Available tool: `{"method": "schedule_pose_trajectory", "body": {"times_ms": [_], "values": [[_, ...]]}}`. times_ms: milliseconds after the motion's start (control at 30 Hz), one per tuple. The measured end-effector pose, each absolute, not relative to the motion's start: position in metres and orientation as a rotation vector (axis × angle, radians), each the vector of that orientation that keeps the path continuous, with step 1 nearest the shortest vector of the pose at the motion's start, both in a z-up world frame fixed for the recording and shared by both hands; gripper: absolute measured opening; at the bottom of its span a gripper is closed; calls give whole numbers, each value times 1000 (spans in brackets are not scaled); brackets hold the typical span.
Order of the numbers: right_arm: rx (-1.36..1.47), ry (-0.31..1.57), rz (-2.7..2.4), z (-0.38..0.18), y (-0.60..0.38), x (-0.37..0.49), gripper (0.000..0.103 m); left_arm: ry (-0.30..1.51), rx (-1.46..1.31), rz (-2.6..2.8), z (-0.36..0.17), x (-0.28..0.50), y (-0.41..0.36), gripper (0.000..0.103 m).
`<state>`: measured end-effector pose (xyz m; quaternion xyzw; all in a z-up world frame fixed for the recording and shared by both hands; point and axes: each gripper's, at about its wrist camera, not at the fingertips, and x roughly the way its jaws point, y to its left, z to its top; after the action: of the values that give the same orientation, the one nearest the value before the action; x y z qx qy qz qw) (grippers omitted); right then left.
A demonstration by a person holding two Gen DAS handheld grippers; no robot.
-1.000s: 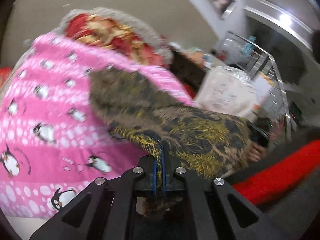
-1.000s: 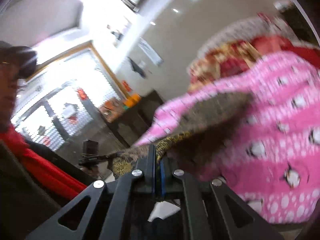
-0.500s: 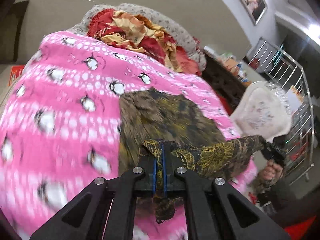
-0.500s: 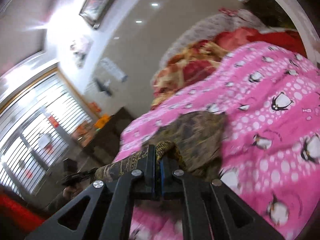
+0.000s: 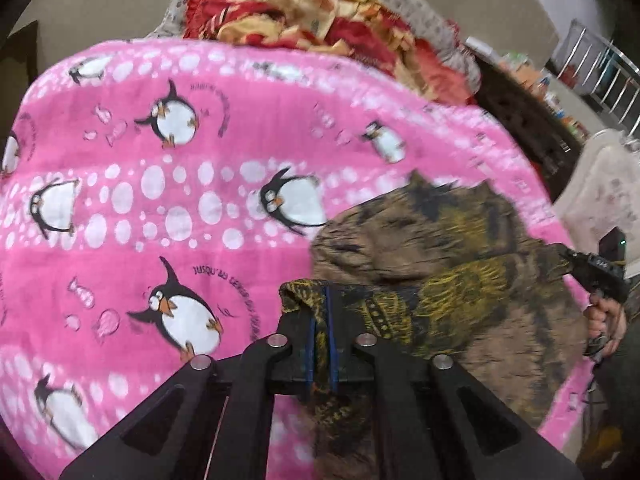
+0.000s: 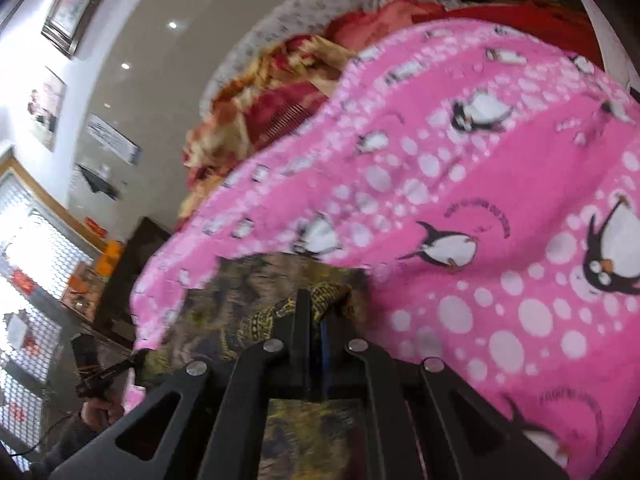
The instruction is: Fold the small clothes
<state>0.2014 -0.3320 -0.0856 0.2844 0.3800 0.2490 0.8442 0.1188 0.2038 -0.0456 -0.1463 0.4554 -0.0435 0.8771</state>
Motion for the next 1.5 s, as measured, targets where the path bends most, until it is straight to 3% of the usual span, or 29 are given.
{"method": "schedule_pose_trajectory", "body": {"times_ms": [167, 433, 633, 700, 733, 933, 1167, 1200, 1267, 1400, 1500], "values": [[637, 885, 493, -128, -331, 221, 1, 920, -266, -65, -72, 124, 195, 0], [648, 879, 507, -134, -332, 218, 1, 871, -345, -98, -80, 116, 206, 0], [626, 890, 493, -127, -330, 214, 1, 943, -484, -71, -62, 120, 230, 0], [614, 917, 478, -118, -333, 212, 6, 912, -462, -80, -42, 115, 230, 0], [601, 929, 442, -109, -335, 208, 18, 895, -412, -82, -30, 111, 227, 0], [575, 780, 326, -40, -361, 169, 19, 923, -311, -67, -23, 112, 209, 0], [150, 874, 448, -17, -246, 146, 20, 1014, -310, 5, -39, 133, 197, 7], [79, 901, 472, -24, -224, 145, 20, 1018, -311, 32, -39, 132, 199, 11], [-10, 936, 481, -37, -202, 142, 20, 1048, -331, 114, -45, 128, 209, 34], [-122, 1025, 422, -82, -183, 146, 20, 964, -445, 222, -33, 101, 234, 31], [-53, 989, 422, -83, -190, 144, 21, 858, -436, 55, -10, 81, 196, 31]]}}
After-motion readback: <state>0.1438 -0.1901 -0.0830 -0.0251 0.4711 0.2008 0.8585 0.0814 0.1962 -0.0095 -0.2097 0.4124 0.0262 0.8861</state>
